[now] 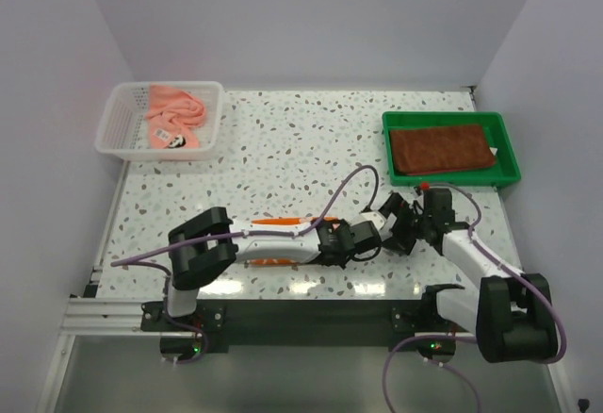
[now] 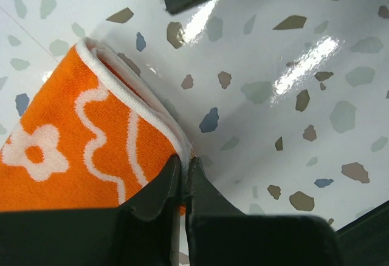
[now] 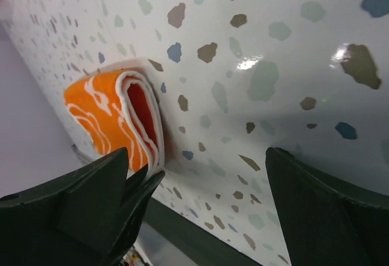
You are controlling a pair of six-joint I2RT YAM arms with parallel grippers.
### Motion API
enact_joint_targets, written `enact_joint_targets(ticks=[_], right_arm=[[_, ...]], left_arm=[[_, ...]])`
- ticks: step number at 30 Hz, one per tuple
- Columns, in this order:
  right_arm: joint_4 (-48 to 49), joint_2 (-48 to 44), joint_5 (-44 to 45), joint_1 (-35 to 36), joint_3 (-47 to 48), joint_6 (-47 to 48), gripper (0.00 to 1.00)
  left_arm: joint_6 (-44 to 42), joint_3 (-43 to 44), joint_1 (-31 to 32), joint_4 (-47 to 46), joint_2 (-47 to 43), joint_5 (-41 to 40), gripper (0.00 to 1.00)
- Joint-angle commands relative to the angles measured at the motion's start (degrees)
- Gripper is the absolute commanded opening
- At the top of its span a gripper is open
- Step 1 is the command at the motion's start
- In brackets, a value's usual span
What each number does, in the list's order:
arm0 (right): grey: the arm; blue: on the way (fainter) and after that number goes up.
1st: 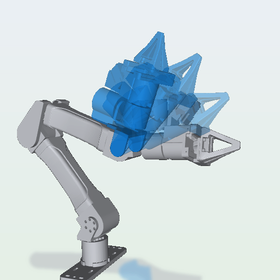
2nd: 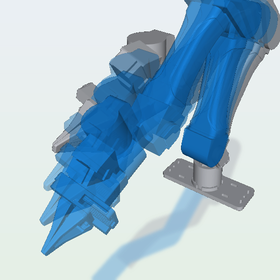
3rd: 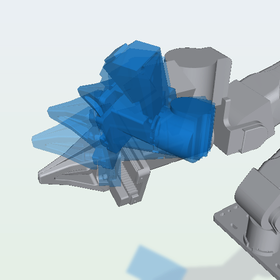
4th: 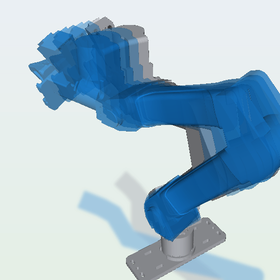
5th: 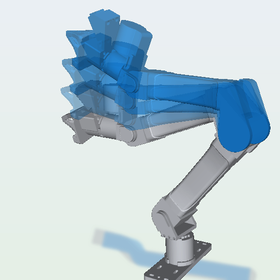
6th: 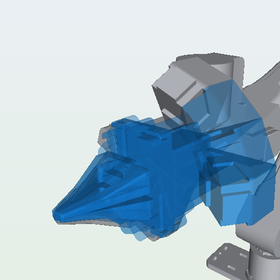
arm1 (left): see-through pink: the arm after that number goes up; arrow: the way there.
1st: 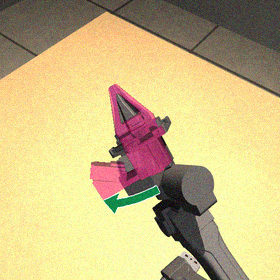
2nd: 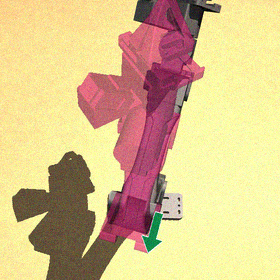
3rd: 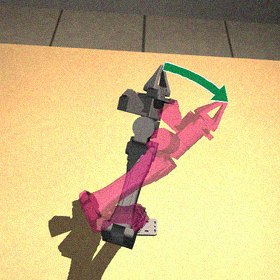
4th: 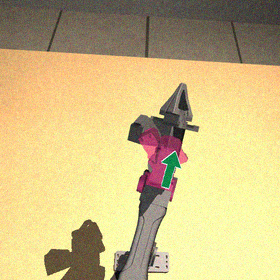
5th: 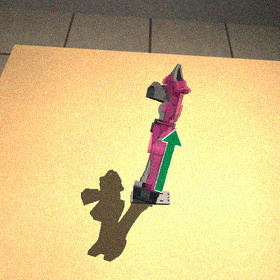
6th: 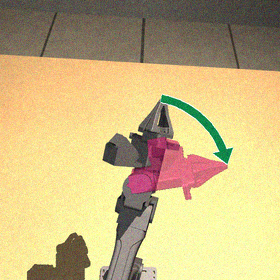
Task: Fold and stack the towels
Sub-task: Neatly place the folded towel into the bin
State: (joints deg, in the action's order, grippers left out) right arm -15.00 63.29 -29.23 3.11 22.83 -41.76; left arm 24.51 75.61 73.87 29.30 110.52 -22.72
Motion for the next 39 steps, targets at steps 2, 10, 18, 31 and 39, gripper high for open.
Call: enact_joint_targets(ticks=[2,10,18,31,39], right_arm=[[13.23,2.89,-7.41,1.19,-2.87,-8.24,0.99],[26.68,12.45,-3.12,11.80,-5.08,-17.38,0.99],[35.48,23.10,-3.11,18.06,-4.12,-21.88,0.99],[37.51,31.46,-4.78,20.79,2.83,-18.28,0.28],[20.56,27.77,0.57,20.35,11.25,-7.39,0.00]], left_arm=[[1.06,-0.03,-0.74,-3.11,-3.82,-0.31,0.00],[1.33,-1.61,-1.35,-4.95,-6.02,-0.13,0.00],[1.77,-1.70,-1.44,-5.57,-6.55,-0.04,0.00],[3.08,-1.26,-1.53,-5.48,-5.75,0.31,0.12],[4.05,-2.13,-3.64,-5.31,-10.76,-0.04,0.85]])
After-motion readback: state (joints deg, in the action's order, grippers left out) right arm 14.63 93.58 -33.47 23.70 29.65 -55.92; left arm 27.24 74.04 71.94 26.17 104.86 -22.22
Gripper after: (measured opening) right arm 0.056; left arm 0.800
